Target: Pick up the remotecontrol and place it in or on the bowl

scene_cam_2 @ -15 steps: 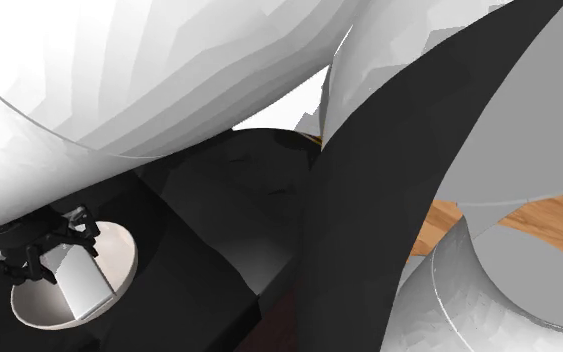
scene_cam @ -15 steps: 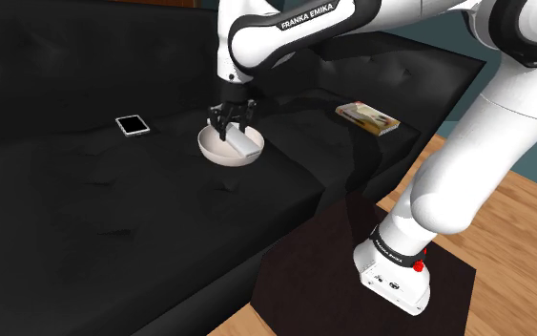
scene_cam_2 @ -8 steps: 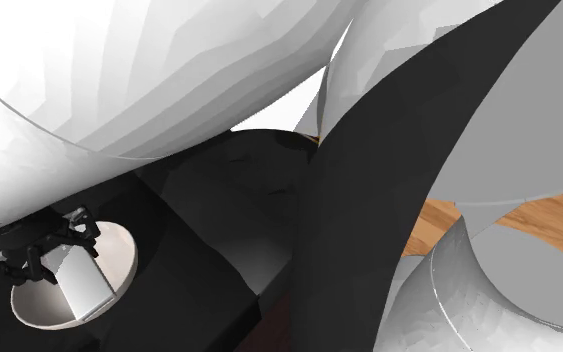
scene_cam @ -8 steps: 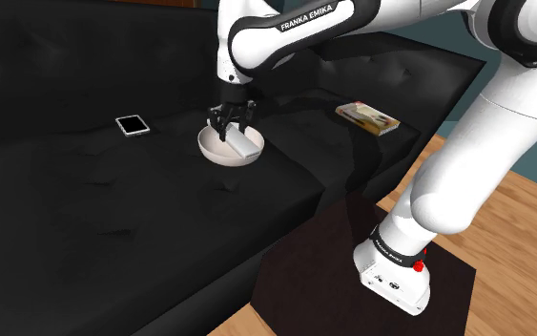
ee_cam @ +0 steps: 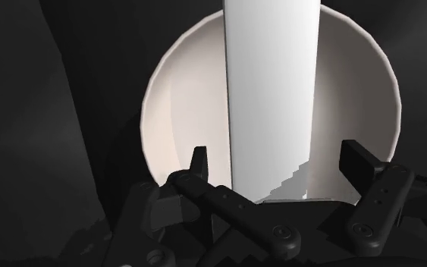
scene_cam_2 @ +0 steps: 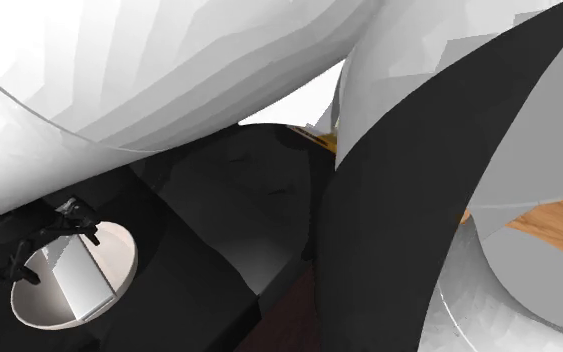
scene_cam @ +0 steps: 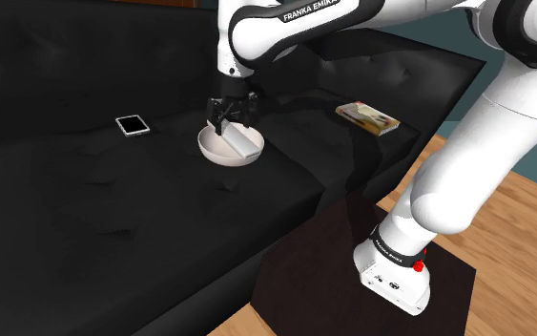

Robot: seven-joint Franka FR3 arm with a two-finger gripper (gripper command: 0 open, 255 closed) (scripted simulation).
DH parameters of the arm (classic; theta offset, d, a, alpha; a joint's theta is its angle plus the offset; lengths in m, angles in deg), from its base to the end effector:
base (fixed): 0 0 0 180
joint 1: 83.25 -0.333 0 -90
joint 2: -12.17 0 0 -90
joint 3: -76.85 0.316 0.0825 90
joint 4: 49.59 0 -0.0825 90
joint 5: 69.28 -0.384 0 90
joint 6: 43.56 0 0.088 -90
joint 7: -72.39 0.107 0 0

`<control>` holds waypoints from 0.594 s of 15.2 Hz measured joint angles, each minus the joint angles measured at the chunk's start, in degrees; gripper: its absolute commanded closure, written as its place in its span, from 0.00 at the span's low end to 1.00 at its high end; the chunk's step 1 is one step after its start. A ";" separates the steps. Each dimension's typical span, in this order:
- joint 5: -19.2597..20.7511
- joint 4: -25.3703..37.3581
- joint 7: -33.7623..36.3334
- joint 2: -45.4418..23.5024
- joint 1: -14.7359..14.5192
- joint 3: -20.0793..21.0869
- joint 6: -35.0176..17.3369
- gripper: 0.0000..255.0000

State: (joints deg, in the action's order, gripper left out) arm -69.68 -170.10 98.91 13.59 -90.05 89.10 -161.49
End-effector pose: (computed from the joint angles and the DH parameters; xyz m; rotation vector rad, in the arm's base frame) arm 0.5065 0.1758 0.4273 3.1272 -0.2096 -0.0306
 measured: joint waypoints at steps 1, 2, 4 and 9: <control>-0.10 1.00 -0.13 0.50 0.04 -0.05 1.48 0.00; -0.13 2.45 0.02 0.65 -0.03 0.02 3.06 0.00; -0.23 3.25 -0.18 1.11 0.04 -0.06 4.34 0.00; -0.25 3.59 -0.22 1.23 0.05 -0.08 4.84 0.00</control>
